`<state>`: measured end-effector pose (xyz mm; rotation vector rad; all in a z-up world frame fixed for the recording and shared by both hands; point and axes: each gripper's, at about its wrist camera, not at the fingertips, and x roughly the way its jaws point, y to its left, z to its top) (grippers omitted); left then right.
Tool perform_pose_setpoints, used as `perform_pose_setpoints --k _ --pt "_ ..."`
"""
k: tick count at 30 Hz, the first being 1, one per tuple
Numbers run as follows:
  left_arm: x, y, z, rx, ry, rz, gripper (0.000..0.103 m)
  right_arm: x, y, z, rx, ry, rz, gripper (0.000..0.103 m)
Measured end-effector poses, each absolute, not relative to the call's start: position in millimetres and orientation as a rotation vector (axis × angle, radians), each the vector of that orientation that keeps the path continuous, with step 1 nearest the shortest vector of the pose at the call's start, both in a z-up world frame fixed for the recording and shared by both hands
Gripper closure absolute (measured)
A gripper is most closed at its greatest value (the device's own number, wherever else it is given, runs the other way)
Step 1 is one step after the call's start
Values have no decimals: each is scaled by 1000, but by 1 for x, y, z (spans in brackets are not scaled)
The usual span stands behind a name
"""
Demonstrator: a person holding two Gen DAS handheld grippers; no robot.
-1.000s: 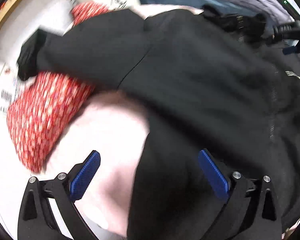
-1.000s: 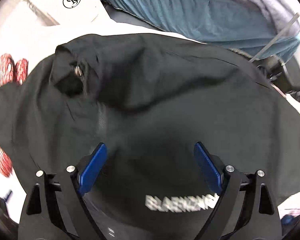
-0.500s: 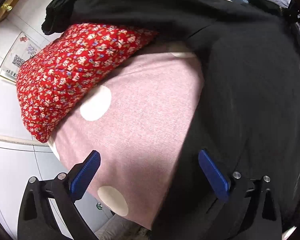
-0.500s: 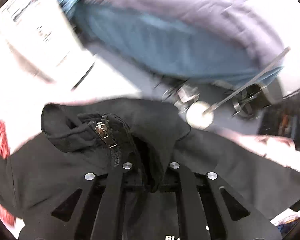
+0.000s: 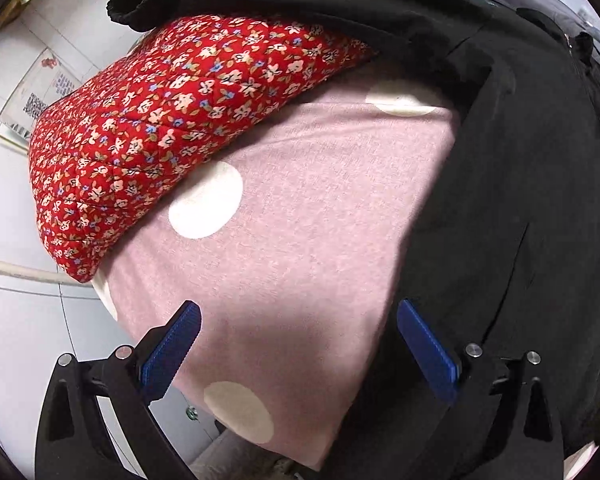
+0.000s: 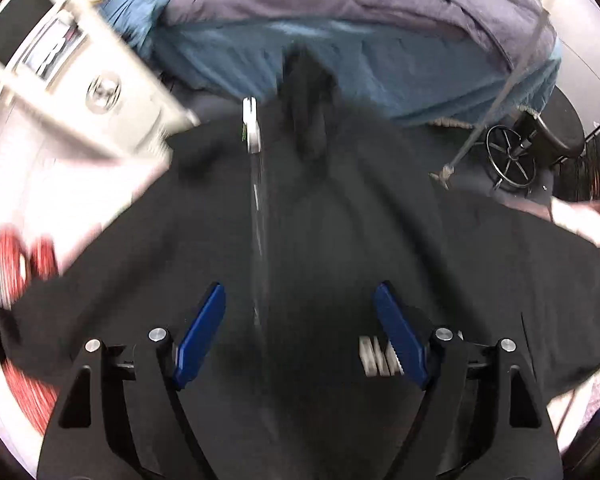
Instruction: Fold large clothes
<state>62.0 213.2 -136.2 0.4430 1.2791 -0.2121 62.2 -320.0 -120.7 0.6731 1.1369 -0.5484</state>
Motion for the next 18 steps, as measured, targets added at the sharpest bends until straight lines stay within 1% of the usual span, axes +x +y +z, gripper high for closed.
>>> perform_pose_setpoints --k 6,12,15,16,18 --pt "54 265 -147 462 1297 -256 6 -86 -258 -142 587 1263 -561 26" --pt "30 304 -152 432 1331 -308 6 -238 -210 -150 569 1329 -694 26" --pt "18 314 -157 403 1346 -350 6 -289 -190 -151 597 1349 -698 26" --pt "13 315 -161 400 1356 -368 6 -300 -179 -149 573 1347 -671 26" --pt "4 316 -169 404 1377 -402 6 -305 -155 -143 434 1368 -625 26"
